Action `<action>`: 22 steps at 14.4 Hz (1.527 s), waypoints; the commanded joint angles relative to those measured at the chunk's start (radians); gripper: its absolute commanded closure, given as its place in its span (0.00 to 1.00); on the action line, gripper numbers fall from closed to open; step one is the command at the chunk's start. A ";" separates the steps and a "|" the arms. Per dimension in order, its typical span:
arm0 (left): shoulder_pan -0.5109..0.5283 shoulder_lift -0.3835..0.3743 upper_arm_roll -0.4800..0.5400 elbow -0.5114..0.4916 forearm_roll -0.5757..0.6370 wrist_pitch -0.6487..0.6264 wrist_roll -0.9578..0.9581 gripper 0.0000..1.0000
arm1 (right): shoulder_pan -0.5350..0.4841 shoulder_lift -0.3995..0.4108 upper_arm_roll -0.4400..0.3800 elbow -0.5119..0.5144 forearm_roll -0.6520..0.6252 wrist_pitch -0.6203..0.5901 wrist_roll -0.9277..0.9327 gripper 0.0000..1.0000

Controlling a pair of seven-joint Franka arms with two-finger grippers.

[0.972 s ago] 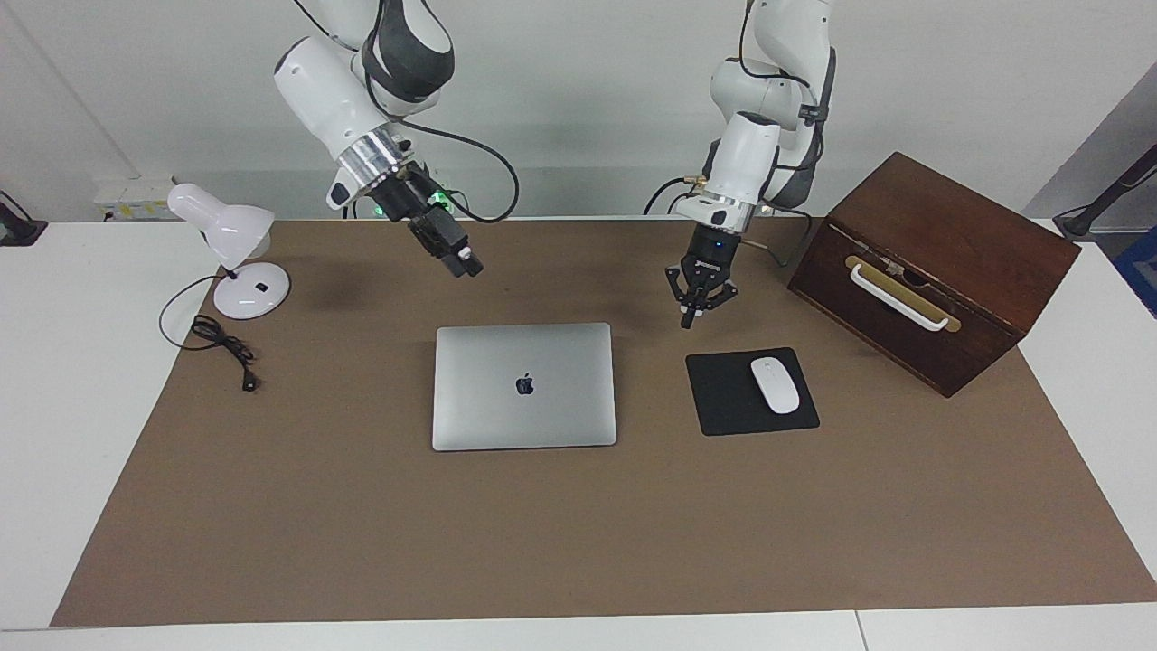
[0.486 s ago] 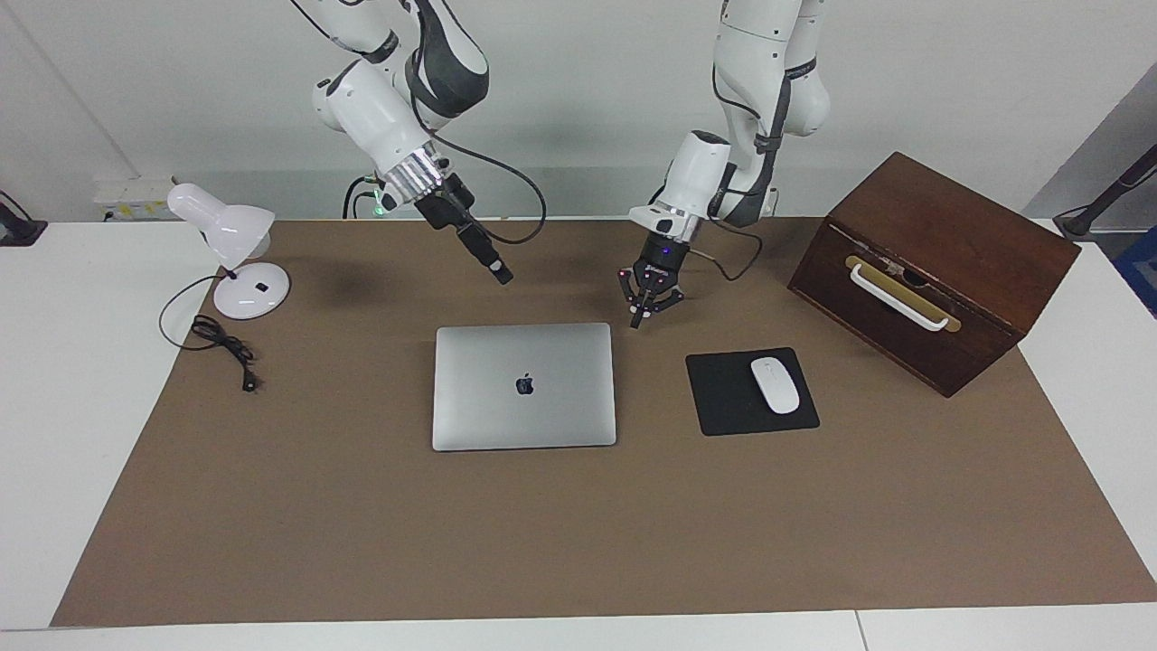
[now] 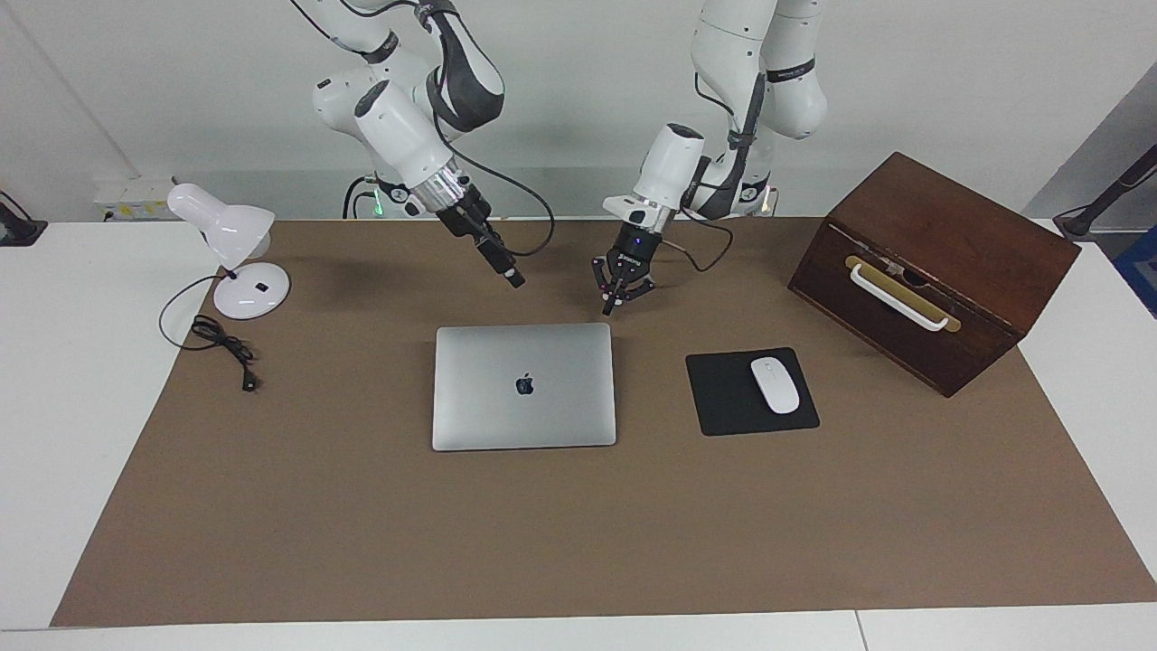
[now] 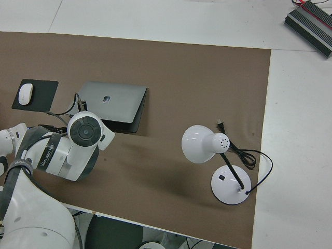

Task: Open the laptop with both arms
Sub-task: 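Place both grippers at the front edge of the silver laptop lid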

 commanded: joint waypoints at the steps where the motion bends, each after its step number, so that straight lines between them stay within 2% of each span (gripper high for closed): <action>1: -0.033 0.077 0.017 0.071 -0.049 0.024 0.001 1.00 | -0.015 0.008 0.003 -0.017 0.024 0.020 -0.052 0.00; 4: -0.026 0.122 0.019 0.118 -0.050 0.024 0.000 1.00 | -0.053 0.034 0.003 -0.014 0.024 0.025 -0.128 0.00; 10: -0.003 0.175 0.020 0.178 -0.050 0.024 -0.002 1.00 | -0.055 0.124 0.005 0.014 0.025 0.100 -0.182 0.00; 22: -0.001 0.232 0.022 0.207 -0.061 0.025 -0.003 1.00 | -0.085 0.227 0.003 0.098 0.025 0.135 -0.233 0.00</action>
